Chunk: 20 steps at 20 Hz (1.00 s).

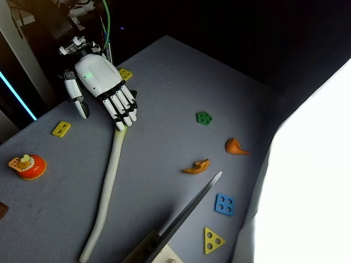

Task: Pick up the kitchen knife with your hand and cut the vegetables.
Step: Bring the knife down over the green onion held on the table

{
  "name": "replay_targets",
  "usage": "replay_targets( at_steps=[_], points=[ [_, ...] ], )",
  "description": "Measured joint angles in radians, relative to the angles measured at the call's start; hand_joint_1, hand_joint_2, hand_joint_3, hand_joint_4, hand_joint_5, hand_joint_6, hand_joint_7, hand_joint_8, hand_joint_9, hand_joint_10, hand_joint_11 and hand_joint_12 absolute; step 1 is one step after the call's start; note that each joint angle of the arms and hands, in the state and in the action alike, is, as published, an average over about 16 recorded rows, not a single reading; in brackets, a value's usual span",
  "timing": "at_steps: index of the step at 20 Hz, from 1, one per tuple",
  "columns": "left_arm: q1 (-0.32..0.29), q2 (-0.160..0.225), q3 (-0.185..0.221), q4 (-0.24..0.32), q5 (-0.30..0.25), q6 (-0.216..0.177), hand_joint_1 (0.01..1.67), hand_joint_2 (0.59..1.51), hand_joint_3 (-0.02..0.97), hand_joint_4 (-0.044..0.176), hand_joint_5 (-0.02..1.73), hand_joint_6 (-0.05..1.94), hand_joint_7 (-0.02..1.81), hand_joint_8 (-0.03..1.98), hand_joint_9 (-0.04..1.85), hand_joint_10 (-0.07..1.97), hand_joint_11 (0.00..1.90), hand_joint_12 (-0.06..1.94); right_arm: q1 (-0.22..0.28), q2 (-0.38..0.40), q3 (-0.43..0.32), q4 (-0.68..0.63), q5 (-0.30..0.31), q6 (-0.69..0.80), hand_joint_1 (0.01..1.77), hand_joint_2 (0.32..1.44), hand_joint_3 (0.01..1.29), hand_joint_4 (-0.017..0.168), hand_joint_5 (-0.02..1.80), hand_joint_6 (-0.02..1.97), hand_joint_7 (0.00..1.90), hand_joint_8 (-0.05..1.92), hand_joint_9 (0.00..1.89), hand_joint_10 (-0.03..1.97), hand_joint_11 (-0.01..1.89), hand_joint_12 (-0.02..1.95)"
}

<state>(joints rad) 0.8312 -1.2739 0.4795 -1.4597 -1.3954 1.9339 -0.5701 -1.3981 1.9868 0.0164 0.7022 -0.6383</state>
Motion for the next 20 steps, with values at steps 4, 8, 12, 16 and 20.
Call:
replay_targets(
  at_steps=[4,8,12,16,20],
  points=[
    [0.013,0.0,-0.006,0.003,0.003,0.001,0.33,1.36,0.001,0.025,0.15,-0.01,0.13,0.0,0.11,0.02,0.02,0.58,0.019,0.01,-0.001,-0.009,0.01,0.006,1.54,0.73,0.78,0.164,1.37,1.89,1.49,1.84,1.58,1.86,1.65,1.88],
    [0.023,0.0,-0.011,0.007,0.011,0.006,0.35,1.363,0.001,0.021,0.13,-0.02,0.12,-0.01,0.12,0.02,0.02,0.56,0.05,0.033,-0.02,-0.013,0.021,0.008,1.55,0.71,0.81,0.164,1.37,1.89,1.49,1.84,1.58,1.86,1.65,1.88],
    [0.03,0.0,-0.013,0.009,0.023,0.012,0.39,1.356,0.001,0.015,0.11,-0.02,0.11,-0.01,0.12,0.02,0.02,0.56,0.09,0.075,-0.073,-0.011,0.022,-0.001,1.56,0.7,0.83,0.164,1.37,1.89,1.49,1.84,1.58,1.86,1.65,1.88],
    [0.033,0.0,-0.014,0.012,0.036,0.018,0.43,1.34,0.0,0.009,0.1,-0.02,0.1,-0.01,0.13,0.01,0.02,0.57,0.13,0.141,-0.173,-0.003,0.012,-0.039,1.57,0.7,0.84,0.164,1.37,1.89,1.5,1.84,1.58,1.86,1.65,1.88],
    [0.034,0.0,-0.012,0.017,0.047,0.024,0.48,1.319,0.0,0.005,0.11,-0.03,0.11,-0.01,0.15,0.01,0.02,0.61,0.16,0.231,-0.318,0.039,-0.003,-0.117,1.58,0.69,0.85,0.164,1.38,1.89,1.5,1.84,1.58,1.86,1.65,1.88]
  ],
)
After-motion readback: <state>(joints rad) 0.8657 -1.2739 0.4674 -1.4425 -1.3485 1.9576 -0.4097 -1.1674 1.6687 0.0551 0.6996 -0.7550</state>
